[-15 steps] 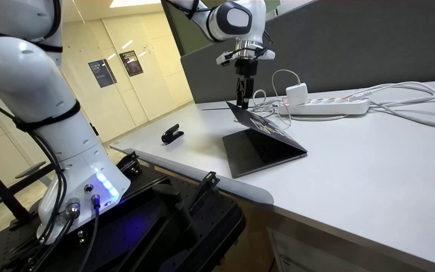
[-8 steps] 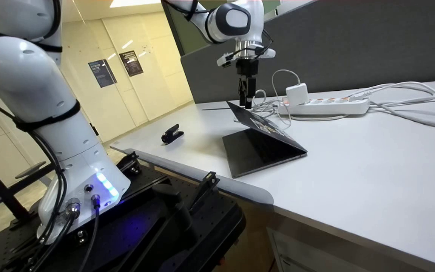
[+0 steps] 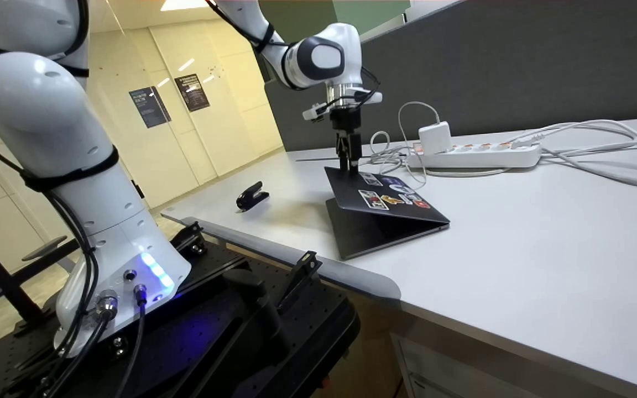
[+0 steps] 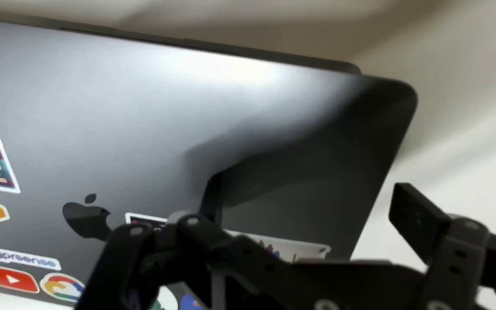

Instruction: Close the laptop

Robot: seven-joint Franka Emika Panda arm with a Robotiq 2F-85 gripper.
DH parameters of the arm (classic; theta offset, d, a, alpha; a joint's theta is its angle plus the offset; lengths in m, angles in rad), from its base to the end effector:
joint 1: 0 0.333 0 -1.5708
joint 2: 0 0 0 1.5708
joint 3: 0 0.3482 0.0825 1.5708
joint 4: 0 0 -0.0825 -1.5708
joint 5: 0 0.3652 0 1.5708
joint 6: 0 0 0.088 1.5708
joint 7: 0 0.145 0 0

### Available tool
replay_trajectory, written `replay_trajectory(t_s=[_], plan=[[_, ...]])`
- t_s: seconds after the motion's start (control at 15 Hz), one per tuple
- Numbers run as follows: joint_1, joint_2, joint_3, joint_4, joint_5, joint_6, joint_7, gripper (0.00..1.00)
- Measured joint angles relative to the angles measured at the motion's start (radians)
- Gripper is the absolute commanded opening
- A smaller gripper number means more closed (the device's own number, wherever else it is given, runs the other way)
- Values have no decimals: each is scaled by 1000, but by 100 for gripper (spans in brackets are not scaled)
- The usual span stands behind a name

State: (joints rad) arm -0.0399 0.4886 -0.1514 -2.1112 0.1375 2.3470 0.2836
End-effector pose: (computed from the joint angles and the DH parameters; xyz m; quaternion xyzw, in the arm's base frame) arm 0.5361 -0.0999 0.1718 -0.9519 0.2813 0.1217 0.0009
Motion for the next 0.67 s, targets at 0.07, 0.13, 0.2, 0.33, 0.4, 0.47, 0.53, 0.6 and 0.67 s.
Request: replay_trajectory(t_s=[0.07, 0.13, 0.2, 0.33, 0.4, 0.47, 0.53, 0.6, 0.67], plan=[[10, -3, 3, -26, 0, 29, 1, 100], [18, -4, 5, -52, 0, 58, 2, 100], [24, -5, 9, -77, 1, 86, 3, 100], [36, -6, 15, -123, 1, 146, 6, 100], [43, -6, 17, -146, 1, 179, 7, 100], [51, -6, 17, -167, 0, 215, 8, 100], [60, -6, 17, -187, -1, 251, 9, 100], [70, -6, 17, -207, -2, 289, 11, 100], [80, -6, 17, -227, -3, 327, 12, 100]])
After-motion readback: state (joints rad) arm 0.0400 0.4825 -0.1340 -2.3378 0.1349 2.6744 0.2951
